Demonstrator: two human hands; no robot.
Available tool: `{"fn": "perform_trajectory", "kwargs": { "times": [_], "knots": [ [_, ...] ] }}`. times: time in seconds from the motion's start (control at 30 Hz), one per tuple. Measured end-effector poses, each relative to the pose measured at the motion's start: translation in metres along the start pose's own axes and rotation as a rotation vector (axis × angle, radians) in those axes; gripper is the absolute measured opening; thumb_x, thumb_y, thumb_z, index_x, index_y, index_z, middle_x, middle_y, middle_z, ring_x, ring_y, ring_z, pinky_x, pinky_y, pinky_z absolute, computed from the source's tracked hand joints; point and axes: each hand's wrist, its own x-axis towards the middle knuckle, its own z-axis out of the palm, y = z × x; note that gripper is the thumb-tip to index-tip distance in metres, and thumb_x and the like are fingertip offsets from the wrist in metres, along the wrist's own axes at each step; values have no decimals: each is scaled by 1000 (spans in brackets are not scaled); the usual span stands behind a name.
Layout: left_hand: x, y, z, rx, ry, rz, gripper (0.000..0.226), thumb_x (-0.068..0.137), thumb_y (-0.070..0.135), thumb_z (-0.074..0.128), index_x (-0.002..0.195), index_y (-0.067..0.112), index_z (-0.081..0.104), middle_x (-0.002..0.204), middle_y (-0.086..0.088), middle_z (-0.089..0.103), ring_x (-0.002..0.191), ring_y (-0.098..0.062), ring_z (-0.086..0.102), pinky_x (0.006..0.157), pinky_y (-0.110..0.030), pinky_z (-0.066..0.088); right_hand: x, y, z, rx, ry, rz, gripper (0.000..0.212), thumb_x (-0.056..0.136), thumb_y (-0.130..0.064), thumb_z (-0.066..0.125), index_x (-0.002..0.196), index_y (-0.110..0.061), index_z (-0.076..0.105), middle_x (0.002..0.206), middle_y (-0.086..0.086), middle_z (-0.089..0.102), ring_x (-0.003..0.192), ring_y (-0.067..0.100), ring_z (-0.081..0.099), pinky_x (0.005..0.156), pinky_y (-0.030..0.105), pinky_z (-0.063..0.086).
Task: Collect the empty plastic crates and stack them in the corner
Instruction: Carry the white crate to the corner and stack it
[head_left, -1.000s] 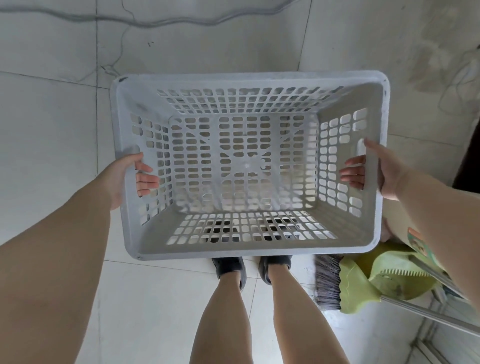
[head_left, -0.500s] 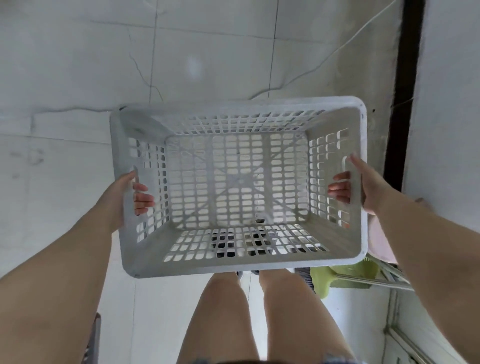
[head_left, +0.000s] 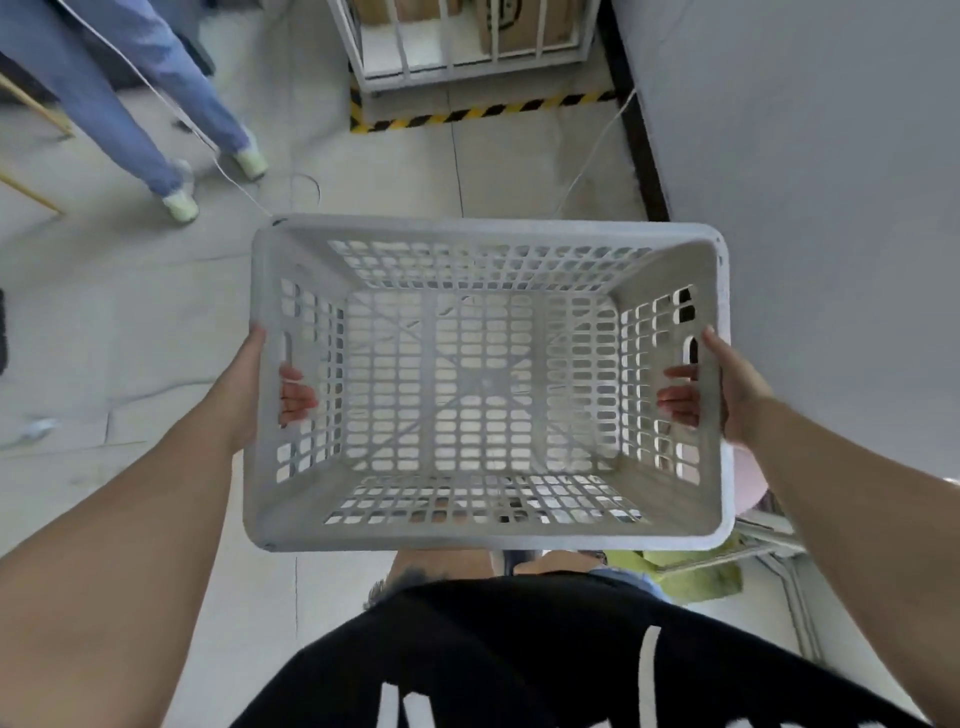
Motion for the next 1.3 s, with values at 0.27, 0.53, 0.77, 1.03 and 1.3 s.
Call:
{"fn": "perform_trajectory", "kwargs": {
  "times": [0.27,0.53,0.77,1.03,1.3],
  "knots": [
    [21,62,42,264,-169,13,73,87,76,25,79,8,51,47,-9,62,46,-22,60,57,-31,44,-35,32,-23,197,123,39,83,79,-82,32,95,-4,56,56,15,64,52,25,60,59,29,41],
    [49,128,106,552,-371,68,72,88,74,27,76,7,51,47,-12,60,57,-26,56,61,-35,46,-87,96,-1,467,308,98,92,80,-84,18,95,-2,59,61,17,68,48,26,66,44,27,53],
    [47,144,175,805,-525,195,68,87,74,31,83,8,49,47,-8,55,41,-20,52,44,-25,45,-134,177,41,746,504,88,91,81,-83,17,94,-2,57,55,16,65,46,24,65,45,26,52],
    [-11,100,254,1077,-688,326,68,89,73,26,81,9,47,43,-6,55,42,-20,51,50,-27,41,-195,272,67,966,691,136,93,79,-84,9,90,-2,53,62,18,68,45,22,67,35,21,48],
    [-100,8,297,1304,-871,392,71,83,81,24,79,12,38,38,-1,40,31,-17,38,41,-23,31,-267,387,90,1190,826,148,91,83,-81,10,93,-2,54,90,22,64,58,27,70,58,30,53]
  ]
}}
